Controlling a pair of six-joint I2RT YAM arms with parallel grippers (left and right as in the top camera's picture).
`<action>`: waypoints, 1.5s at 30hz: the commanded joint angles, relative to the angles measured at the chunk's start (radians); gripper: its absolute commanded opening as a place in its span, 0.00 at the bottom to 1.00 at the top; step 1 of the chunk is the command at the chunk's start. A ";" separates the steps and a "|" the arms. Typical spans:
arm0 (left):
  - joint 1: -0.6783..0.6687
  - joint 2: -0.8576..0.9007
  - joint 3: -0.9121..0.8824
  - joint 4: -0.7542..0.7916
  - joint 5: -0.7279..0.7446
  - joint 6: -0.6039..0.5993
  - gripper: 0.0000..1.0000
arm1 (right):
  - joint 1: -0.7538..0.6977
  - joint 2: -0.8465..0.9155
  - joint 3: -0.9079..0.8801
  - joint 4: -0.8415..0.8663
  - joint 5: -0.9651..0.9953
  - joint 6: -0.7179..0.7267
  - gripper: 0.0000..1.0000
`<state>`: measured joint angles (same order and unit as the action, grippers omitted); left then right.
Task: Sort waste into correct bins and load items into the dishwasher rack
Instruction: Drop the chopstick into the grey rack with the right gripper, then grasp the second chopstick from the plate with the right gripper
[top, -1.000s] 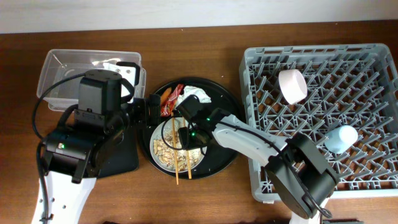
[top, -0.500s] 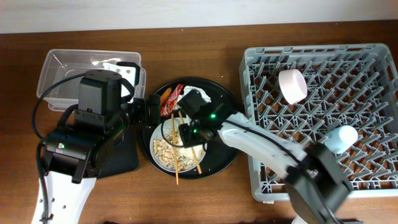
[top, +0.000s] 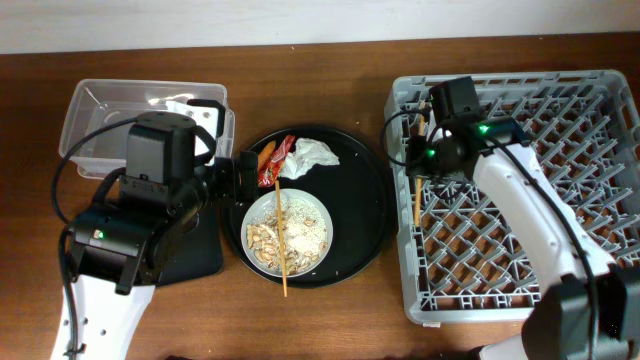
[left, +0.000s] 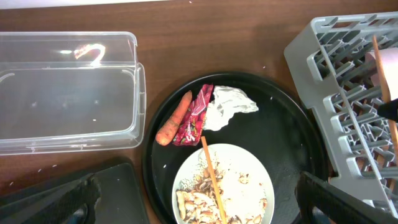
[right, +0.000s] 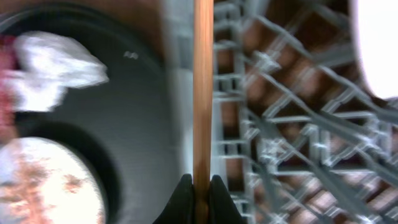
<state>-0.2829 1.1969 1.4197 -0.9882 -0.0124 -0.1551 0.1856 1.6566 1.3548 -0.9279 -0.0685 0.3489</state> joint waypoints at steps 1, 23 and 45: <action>0.004 0.000 0.009 -0.002 -0.010 -0.009 0.99 | -0.018 0.064 0.001 -0.011 0.151 -0.064 0.04; 0.004 0.000 0.009 -0.002 -0.010 -0.009 0.99 | 0.484 0.068 0.002 0.190 -0.108 0.029 0.44; 0.004 0.000 0.009 -0.002 -0.010 -0.009 0.99 | 0.672 0.342 0.001 0.316 -0.037 0.191 0.27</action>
<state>-0.2829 1.1969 1.4197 -0.9882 -0.0124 -0.1551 0.8581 1.9800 1.3544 -0.6197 -0.0834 0.5285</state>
